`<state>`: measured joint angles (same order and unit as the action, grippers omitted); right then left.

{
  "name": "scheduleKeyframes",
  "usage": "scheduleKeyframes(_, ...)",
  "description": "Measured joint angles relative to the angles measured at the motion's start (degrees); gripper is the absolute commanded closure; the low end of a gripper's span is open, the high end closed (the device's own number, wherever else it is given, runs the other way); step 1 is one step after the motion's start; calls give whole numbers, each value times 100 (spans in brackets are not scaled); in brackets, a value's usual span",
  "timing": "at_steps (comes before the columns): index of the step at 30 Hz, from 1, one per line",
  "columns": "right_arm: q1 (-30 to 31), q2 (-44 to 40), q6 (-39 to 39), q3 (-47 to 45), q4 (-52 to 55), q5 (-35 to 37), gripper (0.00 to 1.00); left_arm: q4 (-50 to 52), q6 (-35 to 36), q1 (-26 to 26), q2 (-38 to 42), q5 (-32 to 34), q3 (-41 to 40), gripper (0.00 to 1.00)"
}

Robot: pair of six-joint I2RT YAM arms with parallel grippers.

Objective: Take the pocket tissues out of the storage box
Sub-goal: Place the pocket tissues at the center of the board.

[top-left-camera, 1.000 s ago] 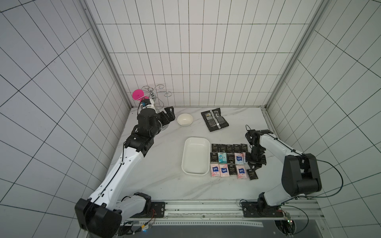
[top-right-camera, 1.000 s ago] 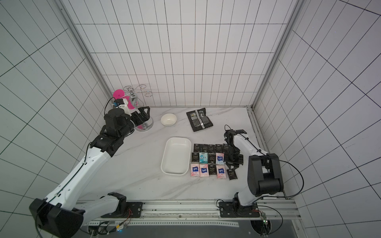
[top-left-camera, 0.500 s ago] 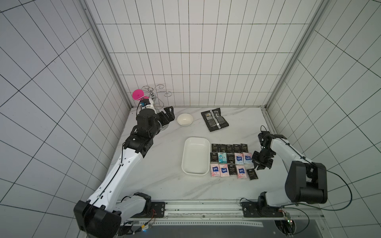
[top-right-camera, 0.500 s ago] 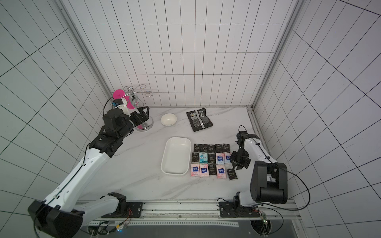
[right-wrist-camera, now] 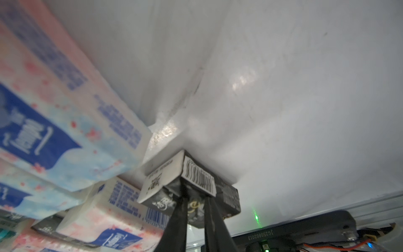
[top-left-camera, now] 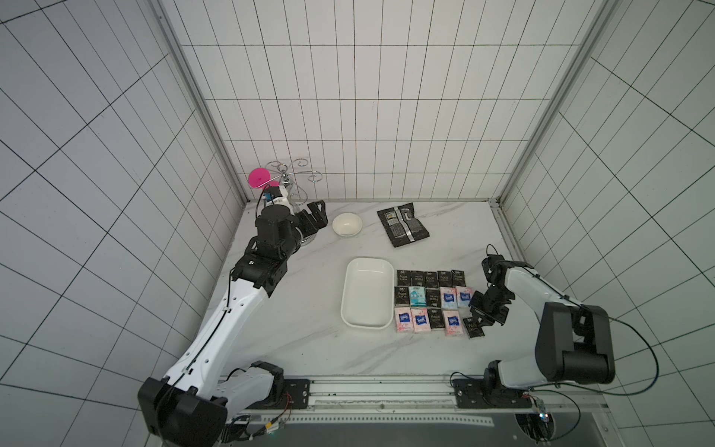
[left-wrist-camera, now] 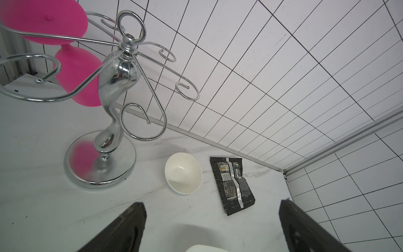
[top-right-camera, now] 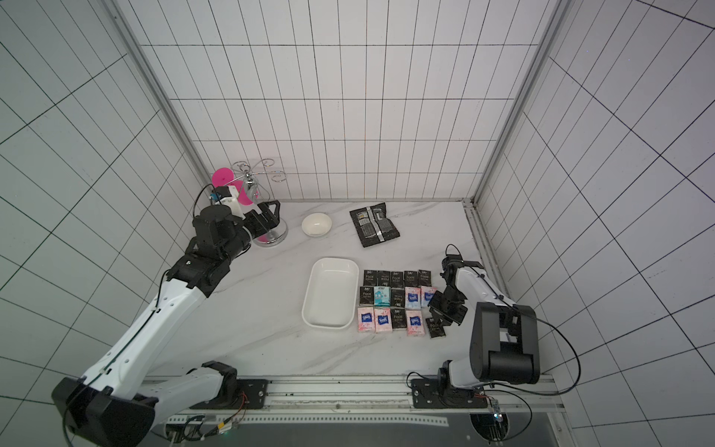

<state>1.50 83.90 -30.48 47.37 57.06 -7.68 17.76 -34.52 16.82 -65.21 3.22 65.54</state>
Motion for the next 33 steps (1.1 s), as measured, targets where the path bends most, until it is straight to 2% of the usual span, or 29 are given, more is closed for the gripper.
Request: scheduleKeyframes(33,13,-133,-1027,-186,-719,-455,80,0,2,-4,2,20,-2,1)
